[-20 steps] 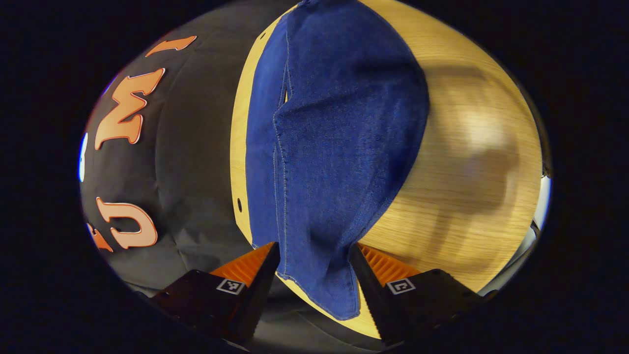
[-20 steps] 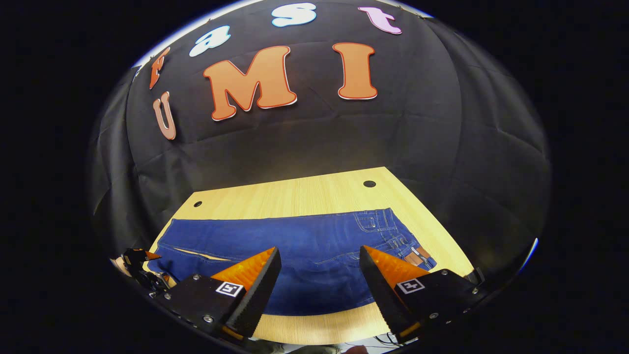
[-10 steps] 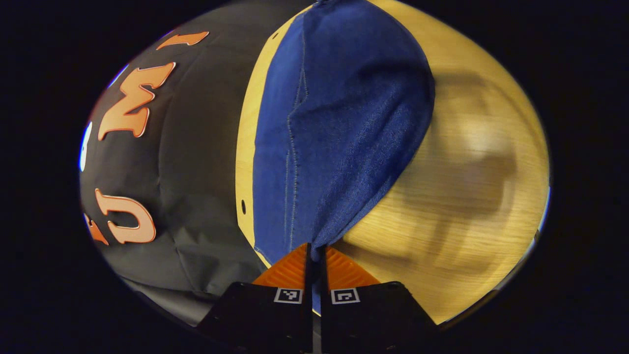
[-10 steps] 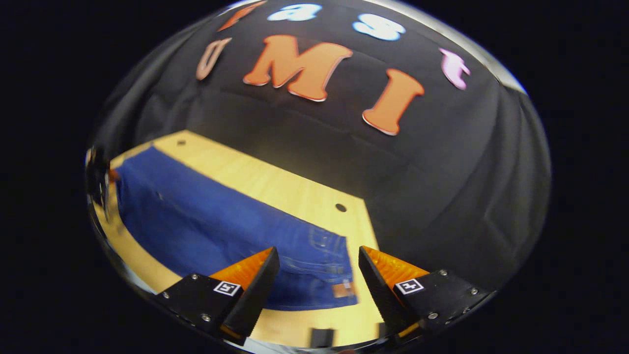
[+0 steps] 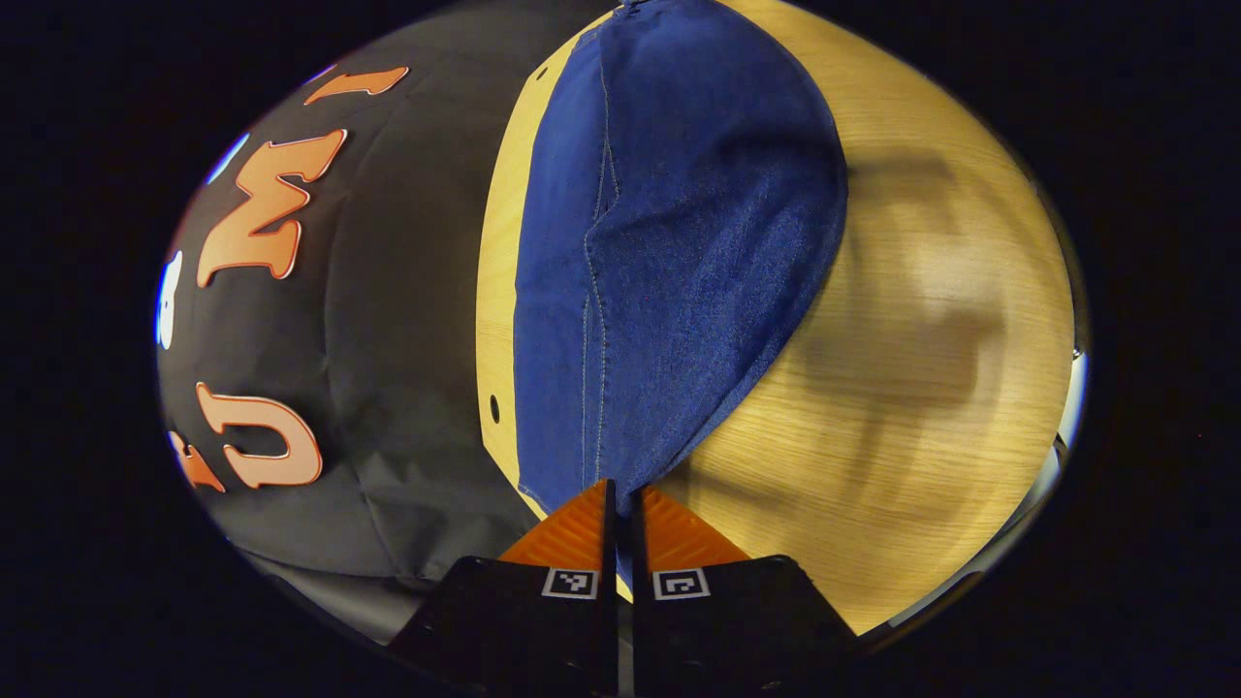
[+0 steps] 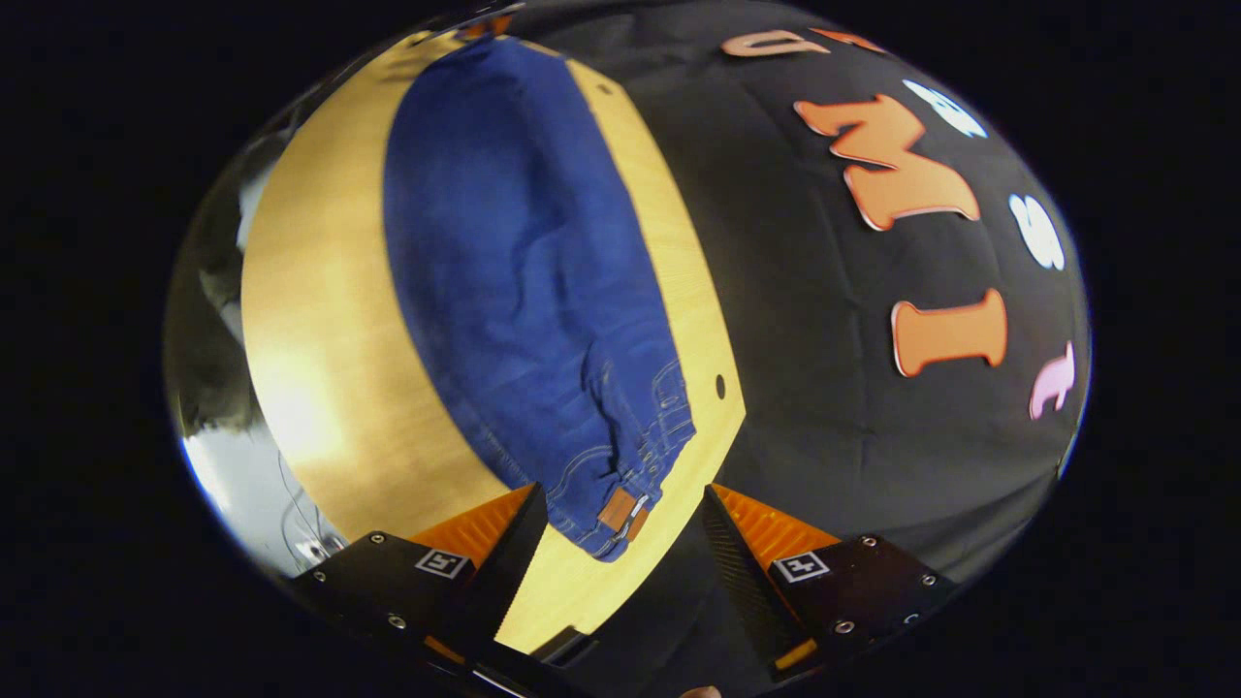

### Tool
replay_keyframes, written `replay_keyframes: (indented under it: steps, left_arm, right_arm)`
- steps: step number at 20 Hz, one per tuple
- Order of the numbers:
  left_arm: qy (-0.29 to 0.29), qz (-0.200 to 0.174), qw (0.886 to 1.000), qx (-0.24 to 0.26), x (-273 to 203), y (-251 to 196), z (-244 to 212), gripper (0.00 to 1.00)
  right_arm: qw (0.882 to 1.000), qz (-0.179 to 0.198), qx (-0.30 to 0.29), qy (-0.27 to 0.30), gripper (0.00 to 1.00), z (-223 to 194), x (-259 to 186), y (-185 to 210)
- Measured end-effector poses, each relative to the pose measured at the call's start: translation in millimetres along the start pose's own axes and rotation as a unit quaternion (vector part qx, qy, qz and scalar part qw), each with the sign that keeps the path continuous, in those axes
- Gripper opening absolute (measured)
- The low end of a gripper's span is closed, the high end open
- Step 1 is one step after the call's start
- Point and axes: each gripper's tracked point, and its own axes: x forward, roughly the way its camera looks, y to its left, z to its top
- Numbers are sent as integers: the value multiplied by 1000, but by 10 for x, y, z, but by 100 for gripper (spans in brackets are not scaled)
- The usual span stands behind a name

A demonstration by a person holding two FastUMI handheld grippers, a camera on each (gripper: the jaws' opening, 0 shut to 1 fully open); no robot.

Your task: Grasp the waist and the cuffs of the jeans and fold them to make the two legs overlap; first hold the waist and fold one-third of the jeans toward the cuffs, then hold the cuffs and fold the remaining one-third in the same direction to finish folding.

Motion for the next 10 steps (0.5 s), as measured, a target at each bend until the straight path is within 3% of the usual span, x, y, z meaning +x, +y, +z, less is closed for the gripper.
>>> replay_keyframes:
  steps: [4,7,10]
  left_arm:
    - [10,3,1000,7,-21,-2,14,7]
    - [17,3,1000,2,-6,21,1,7]
    - [24,5,1000,3,-10,38,14,7]
  right_arm:
    - [996,24,-87,-6,98,-160,217,184]
    - [992,48,-118,-12,98,-194,341,368]
    - [990,44,-132,-18,96,-212,468,366]
